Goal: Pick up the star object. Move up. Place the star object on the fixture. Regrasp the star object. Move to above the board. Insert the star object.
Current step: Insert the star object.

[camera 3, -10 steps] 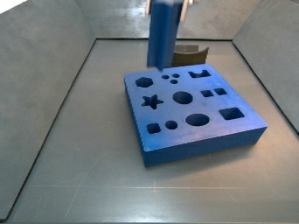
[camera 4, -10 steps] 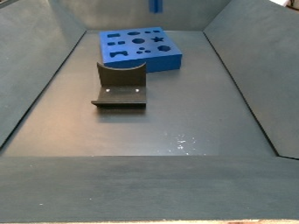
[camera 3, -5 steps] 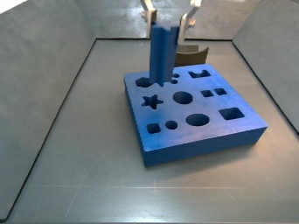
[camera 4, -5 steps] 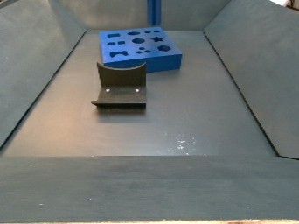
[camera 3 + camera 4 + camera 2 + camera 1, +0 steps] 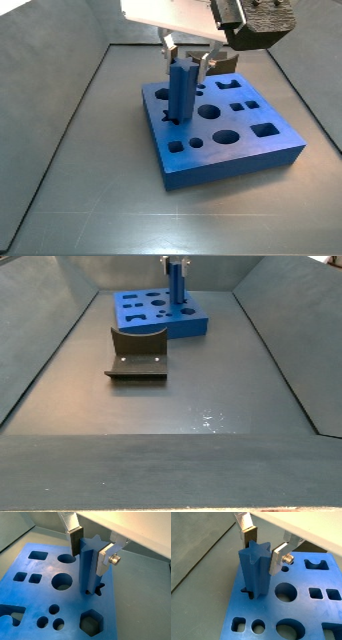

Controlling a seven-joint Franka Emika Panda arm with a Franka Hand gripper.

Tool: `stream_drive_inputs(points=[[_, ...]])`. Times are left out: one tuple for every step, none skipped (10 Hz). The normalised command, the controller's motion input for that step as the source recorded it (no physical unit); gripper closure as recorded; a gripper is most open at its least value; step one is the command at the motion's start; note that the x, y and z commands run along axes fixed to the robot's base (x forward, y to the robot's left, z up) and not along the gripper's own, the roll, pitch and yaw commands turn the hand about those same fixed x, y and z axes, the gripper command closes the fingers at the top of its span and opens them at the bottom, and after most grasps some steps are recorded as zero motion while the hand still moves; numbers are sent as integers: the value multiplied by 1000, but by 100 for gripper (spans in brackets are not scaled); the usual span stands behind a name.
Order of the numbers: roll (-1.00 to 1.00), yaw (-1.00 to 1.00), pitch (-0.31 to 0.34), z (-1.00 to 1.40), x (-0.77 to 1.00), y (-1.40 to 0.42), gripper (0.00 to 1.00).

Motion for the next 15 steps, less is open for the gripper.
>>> stream_drive_inputs(points=[[0,0,-51,-349,0,0,100],[-194,0,-211,-97,-340,137,100],[-186,0,-323,-66,-377,86,100],[0,0,-9,0,0,0,100],[6,0,0,-6,0,-3,100],[263,-20,0,-137,-131,-257,100],[277,-31,0,-57,-100,-174,100],[0,0,0,-51,0,0,100],[-234,3,-134,-617,0,180,100],[-289,0,-194,-563,0,169,100],[0,0,0,-31,0,0,100],[106,-57,-397,-900,-197,-63,100],[120,-23,-283,-1000,-206,-20,100],[80,0,-149,-1000,-191,0,100],[0,429,-151,-1000,-63,109,100]])
